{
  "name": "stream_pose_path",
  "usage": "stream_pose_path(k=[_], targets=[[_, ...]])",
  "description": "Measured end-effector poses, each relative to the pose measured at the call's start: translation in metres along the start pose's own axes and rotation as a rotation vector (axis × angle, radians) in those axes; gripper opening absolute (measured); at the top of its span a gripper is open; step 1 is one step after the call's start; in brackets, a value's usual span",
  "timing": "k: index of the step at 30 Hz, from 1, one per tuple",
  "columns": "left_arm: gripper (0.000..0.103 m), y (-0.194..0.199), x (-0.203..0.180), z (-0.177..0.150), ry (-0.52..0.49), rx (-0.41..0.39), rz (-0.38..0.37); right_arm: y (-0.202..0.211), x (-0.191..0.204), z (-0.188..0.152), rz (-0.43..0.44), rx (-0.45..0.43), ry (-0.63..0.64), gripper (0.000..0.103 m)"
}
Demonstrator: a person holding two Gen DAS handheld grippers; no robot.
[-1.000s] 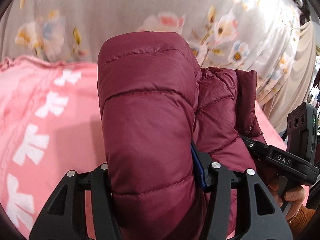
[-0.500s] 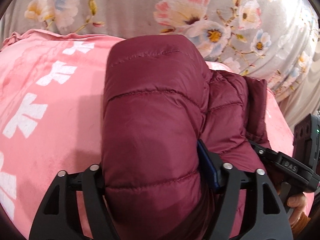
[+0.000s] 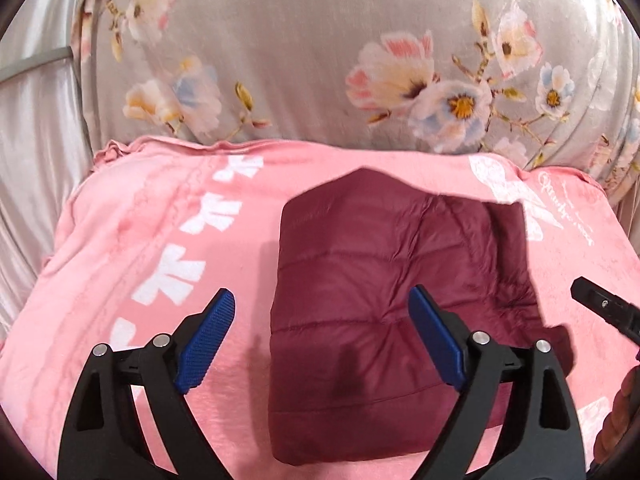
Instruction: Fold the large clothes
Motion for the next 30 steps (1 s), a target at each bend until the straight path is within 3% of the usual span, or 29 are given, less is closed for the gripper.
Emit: stream_pose_path(k=[2, 6, 18, 30], targets=[[0.086, 0.004, -0.005, 0.008, 0.011, 0.002, -0.011, -0.001, 0.018, 0.009, -0.041, -0.028, 0.090, 0.010], [0.086, 0.002, -0.015, 0.023, 0.001, -0.019, 0.045, -0.022, 0.035, 0.014, -0.069, -0.026, 0.139, 0.002], [0.086, -0.053, -0.026, 0.007, 0.019, 0.087, 0.110, -0.100, 0.020, -0.023, -0.128, 0.095, 0.119, 0.001], [0.087, -0.092, -0.014, -0.027, 0.038, 0.156, 0.122, -0.128, 0.004, -0.053, -0.141, 0.135, 0.125, 0.000]])
Point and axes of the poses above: each gripper's, at about its wrist camera, not at the fingertips, and y roughly against the way its jaws point, x to its left, z to its top, the point moved 7 cm from there along -y, roughly the way its jaws point, and after that the axes turned 1 degree about y, right-handed, at the moved point
